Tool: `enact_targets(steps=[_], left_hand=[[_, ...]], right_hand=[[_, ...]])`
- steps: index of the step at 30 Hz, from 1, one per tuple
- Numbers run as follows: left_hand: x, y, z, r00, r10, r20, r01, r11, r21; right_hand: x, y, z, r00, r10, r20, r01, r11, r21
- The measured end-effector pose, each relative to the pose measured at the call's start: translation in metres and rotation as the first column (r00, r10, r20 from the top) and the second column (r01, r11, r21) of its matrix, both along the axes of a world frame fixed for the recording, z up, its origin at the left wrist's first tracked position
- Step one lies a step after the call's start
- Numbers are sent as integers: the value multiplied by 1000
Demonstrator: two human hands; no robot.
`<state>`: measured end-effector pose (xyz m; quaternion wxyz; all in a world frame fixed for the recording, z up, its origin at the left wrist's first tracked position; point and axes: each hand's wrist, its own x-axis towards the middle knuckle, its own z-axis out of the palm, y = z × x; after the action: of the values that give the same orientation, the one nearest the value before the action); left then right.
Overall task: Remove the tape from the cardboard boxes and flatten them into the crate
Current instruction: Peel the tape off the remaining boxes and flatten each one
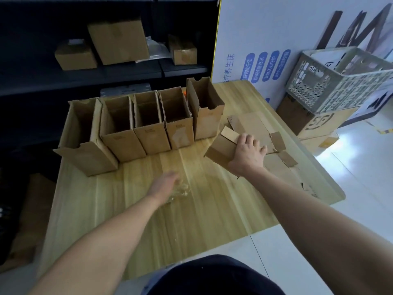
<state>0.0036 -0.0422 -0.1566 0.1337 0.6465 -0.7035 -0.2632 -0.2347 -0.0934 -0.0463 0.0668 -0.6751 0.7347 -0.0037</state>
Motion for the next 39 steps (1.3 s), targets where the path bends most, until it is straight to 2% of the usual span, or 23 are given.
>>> enact_targets(steps=[2, 6, 9, 14, 19, 22, 25, 27, 29, 33, 37, 38, 39], left_hand=[[-6, 11, -12, 996, -87, 11, 85, 989, 118], [-6, 9, -23, 1000, -2, -23, 8, 962, 272], [-3, 4, -25, 995, 44, -88, -15, 952, 307], [0, 0, -24, 994, 71, -88, -38, 942, 334], [1, -1, -20, 966, 152, -211, -24, 860, 509], [-10, -3, -15, 947, 202, -249, -58, 872, 486], [-2, -11, -14, 848, 450, -279, -338, 866, 369], [11, -17, -13, 733, 597, -327, -494, 797, 348], [20, -22, -11, 651, 673, -351, -583, 740, 336], [18, -25, -8, 536, 718, -444, -605, 694, 391], [23, -31, -2, 316, 755, -575, -609, 626, 487], [25, -32, 1, 305, 745, -593, -617, 629, 473], [25, -33, 4, 363, 718, -594, -618, 662, 424]], right_hand=[[1, 5, -6, 1000, -9, 21, 8, 1000, 6], [2, 12, -13, 999, -16, 30, 15, 999, 35], [10, 14, -16, 997, 42, 58, -45, 998, 47], [27, 23, -25, 983, 149, 106, -160, 981, 110], [37, 32, -37, 980, 166, 111, -183, 968, 170], [40, 33, -41, 983, 161, 89, -175, 968, 179], [39, 32, -39, 986, 140, 87, -155, 970, 189], [39, 31, -39, 987, 140, 77, -153, 969, 194], [44, 33, -41, 985, 171, 40, -175, 965, 197], [55, 37, -44, 978, 205, -23, -198, 963, 184], [53, 33, -42, 981, 191, -12, -185, 960, 208], [52, 31, -41, 983, 184, 1, -180, 959, 219], [51, 29, -39, 985, 170, 18, -169, 958, 230]])
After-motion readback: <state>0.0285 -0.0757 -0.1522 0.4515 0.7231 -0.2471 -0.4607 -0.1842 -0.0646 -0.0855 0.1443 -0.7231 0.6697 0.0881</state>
